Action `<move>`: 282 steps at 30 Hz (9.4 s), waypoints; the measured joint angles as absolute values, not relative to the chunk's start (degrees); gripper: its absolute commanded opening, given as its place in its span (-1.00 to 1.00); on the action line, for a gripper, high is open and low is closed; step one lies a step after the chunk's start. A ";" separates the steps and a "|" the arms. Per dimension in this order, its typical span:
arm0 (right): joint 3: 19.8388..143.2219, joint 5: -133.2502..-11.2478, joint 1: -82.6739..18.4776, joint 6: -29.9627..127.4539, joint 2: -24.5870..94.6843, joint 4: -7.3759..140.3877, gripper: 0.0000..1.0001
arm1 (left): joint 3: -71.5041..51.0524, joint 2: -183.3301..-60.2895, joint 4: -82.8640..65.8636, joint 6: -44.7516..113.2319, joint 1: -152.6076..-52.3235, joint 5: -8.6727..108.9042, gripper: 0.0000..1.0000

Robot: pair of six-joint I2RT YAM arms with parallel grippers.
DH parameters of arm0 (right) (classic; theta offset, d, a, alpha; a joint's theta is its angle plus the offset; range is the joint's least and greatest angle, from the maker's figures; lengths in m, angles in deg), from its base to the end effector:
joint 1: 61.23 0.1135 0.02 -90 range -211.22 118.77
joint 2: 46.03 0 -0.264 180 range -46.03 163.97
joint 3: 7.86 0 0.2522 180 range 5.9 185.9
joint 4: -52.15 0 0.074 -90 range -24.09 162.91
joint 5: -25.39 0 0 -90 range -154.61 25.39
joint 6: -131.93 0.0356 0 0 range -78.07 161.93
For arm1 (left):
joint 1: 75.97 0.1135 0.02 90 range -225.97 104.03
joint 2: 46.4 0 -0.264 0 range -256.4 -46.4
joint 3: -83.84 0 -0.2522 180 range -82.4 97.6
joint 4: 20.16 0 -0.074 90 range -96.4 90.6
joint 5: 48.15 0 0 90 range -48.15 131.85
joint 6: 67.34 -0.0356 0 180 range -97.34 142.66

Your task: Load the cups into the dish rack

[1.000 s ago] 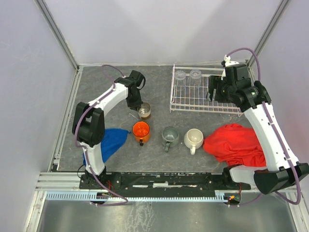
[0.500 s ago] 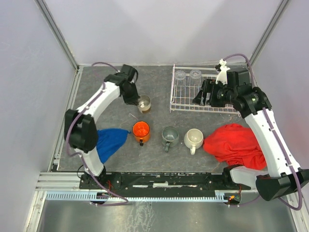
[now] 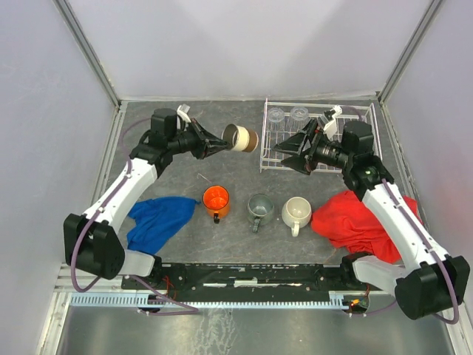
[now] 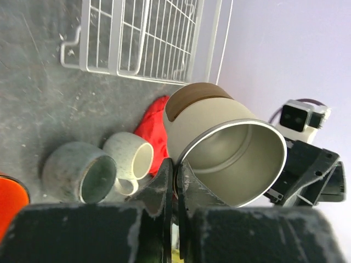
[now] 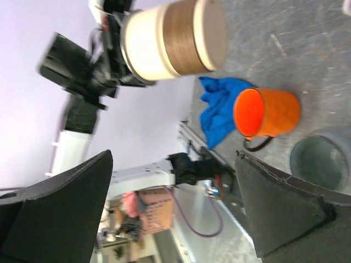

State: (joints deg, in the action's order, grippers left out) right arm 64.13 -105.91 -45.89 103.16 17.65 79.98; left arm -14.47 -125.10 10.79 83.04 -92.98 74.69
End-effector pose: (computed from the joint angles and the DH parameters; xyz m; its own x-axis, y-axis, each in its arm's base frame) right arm 0.2324 0.0881 0.3529 -0.8552 0.4483 -0.2603 -0.1019 0.3470 0.9323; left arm 0.2926 -0.1097 0.3368 -0.8334 -0.5088 -0.2155 -0.0419 0.4471 -0.8935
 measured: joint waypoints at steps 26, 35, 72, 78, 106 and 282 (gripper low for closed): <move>55.28 -107.09 -43.95 136.19 30.15 36.24 1.00 | -35.28 -119.42 -28.09 127.50 -97.37 80.99 -0.95; 56.40 -106.74 -41.89 137.98 33.36 32.72 1.00 | -35.28 -119.42 -28.81 128.98 -97.66 80.99 -0.95; 58.71 -105.34 -40.32 136.65 35.59 33.18 -0.41 | -36.38 -119.92 -27.35 128.07 -97.81 80.95 0.30; 58.71 -104.95 -41.85 133.52 33.30 37.46 -0.43 | -35.87 -119.94 -21.77 124.96 -96.17 80.95 0.45; 96.68 -88.97 -60.69 80.41 45.12 101.90 -0.54 | -14.91 -128.29 28.24 79.04 -89.97 68.84 0.57; 74.23 -99.90 -58.02 83.58 17.32 109.61 0.68 | -14.54 -124.38 30.88 57.01 -98.77 55.59 -0.95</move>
State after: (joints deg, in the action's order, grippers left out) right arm 74.23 -99.90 -58.02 83.58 17.32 109.61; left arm -14.54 -124.38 30.88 57.01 -98.77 55.59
